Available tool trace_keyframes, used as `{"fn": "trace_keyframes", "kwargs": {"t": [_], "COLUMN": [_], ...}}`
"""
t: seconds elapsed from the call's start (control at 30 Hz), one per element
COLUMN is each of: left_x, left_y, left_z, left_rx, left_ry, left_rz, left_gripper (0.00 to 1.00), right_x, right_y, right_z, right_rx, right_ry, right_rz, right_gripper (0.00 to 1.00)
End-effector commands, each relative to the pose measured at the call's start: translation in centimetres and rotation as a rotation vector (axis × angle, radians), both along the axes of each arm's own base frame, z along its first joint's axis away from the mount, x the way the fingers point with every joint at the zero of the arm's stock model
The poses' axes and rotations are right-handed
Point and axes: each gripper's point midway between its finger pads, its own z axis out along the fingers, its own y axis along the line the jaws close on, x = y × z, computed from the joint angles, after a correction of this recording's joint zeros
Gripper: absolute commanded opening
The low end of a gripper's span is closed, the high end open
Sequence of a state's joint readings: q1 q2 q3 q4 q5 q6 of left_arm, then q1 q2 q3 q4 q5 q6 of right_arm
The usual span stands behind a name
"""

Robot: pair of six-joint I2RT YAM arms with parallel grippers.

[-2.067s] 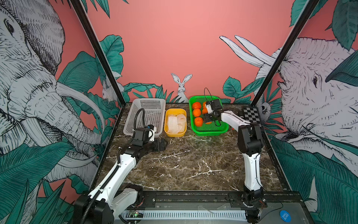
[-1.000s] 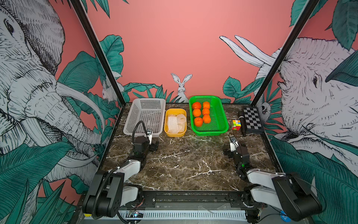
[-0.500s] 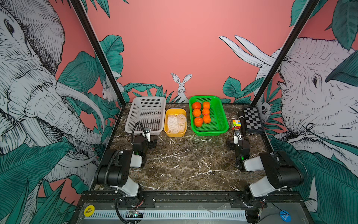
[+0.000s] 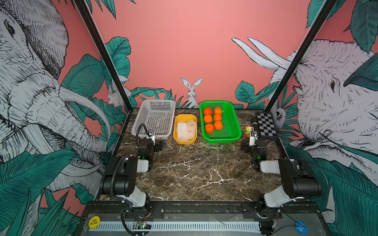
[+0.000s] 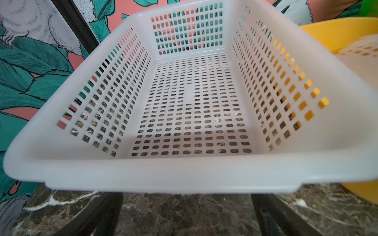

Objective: Remove foam nets from oranges
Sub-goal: Reset both arms

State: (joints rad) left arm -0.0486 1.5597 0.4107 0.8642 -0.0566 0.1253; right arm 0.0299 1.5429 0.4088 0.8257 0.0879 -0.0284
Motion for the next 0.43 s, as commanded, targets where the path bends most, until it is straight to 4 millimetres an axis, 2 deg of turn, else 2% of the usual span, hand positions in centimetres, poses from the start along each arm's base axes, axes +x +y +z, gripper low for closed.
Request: {"fn": "trace_keyframes", "kwargs": {"t": [0.0,0.4], "left_x": [0.18,0.14], "left_y": [-0.04,-0.04], "left_z": [0.39,0.46], "left_rx": [-0.014,-0.014], "left_ry": [-0.007,-0.009], "left_rz": [-0.001,-0.001], "left_gripper": [1.0,1.0], "right_x": [0.34,0.42], "right_y": [0.54,0.83], "right_z": [0.43,0.48], "right_rx": [0.028,0.05], "right_ry": [-0.006,-0.006], "right_rz": [0.03,0.065], "right_gripper": [0.99,0.99]}}
